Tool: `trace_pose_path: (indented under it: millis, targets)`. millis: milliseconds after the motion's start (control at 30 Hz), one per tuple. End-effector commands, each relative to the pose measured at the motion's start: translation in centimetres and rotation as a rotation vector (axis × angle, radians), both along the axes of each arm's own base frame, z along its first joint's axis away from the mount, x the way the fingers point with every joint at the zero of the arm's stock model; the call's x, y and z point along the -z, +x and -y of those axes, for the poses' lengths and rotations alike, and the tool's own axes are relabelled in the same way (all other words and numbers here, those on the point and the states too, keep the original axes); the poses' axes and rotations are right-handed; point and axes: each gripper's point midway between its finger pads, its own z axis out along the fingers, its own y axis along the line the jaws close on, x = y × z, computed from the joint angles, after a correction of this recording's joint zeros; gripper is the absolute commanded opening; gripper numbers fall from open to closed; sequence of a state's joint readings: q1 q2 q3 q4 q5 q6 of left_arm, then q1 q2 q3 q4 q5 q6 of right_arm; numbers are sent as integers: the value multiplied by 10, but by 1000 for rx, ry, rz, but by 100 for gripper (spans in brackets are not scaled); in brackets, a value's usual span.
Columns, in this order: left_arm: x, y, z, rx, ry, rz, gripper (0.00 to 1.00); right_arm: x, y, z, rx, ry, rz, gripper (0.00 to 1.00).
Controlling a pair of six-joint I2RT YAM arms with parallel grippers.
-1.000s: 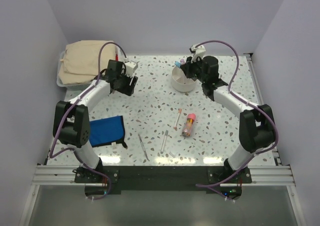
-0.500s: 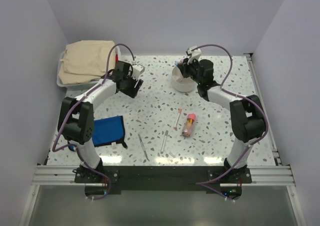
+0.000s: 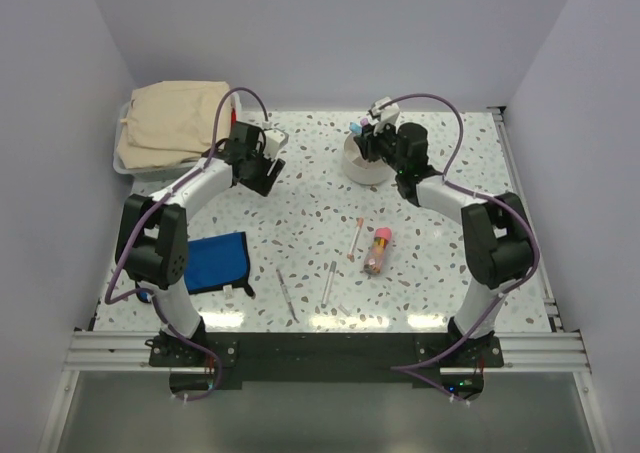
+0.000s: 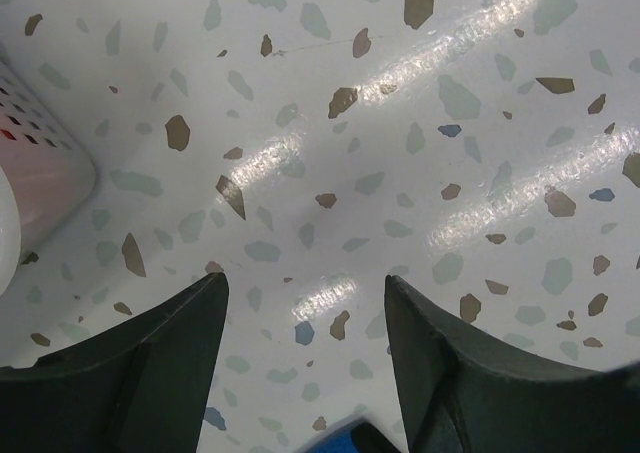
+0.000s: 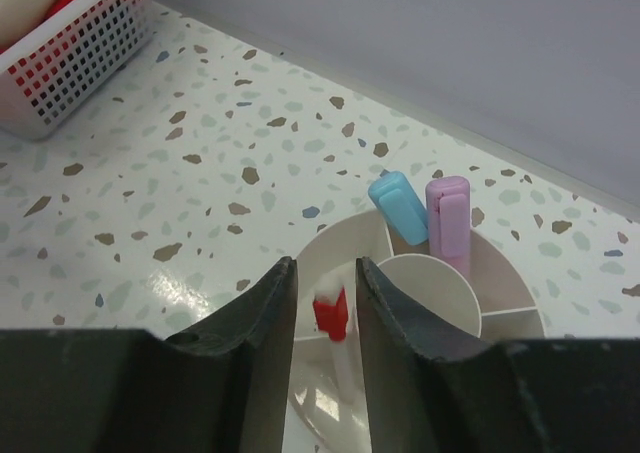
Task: Sort the stationery into containers
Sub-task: Place the pen in the storage box, then pick up the pen from the center of the board.
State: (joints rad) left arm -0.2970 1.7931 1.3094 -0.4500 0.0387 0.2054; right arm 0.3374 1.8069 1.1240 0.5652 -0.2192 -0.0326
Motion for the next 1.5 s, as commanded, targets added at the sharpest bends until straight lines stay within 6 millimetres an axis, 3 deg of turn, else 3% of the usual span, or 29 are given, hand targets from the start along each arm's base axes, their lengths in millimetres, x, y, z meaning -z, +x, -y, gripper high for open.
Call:
trace_pose_path:
  millis: [0, 233, 300, 400, 500, 533, 600, 633, 700, 867, 1033, 1200, 1467]
  targets:
    - [-20, 7, 1, 3, -18, 71, 69, -42, -11, 11, 26, -13, 80, 37]
    - [-24, 0, 5, 6, -59, 83, 69, -59, -20, 21, 61, -26, 64, 40]
    - [-28, 0, 5, 5, -64, 98, 69, -72, -33, 16, 2, -44, 51, 40]
    - [-34, 0, 5, -1, -80, 119, 69, -66, -56, 13, -55, -57, -91, 41]
    - [-39, 1, 4, -13, -99, 134, 69, -34, -91, 8, -93, -41, -380, 42]
    - [-44, 1, 4, -14, -104, 147, 69, -17, -111, 7, -101, -30, -530, 42]
    - [-46, 1, 2, -21, -103, 160, 69, 8, -129, 6, -80, -30, -696, 44]
    - [-47, 0, 1, -21, -102, 165, 69, 34, -144, 10, -63, -60, -848, 45]
    - [-45, -3, 0, -21, -101, 162, 69, 56, -155, 10, -24, -48, -986, 45]
    - [-39, -17, -1, -21, -116, 149, 69, 86, -154, 11, 88, -66, -1058, 46]
    - [-40, -29, -5, -25, -116, 155, 69, 102, -152, 9, 274, 37, -1165, 46]
    - [-35, -41, -12, -33, -94, 152, 69, 127, -157, 1, 336, 7, -1230, 47]
    - [-38, -53, -18, -32, -88, 160, 69, 140, -174, -2, 429, -90, -1247, 47]
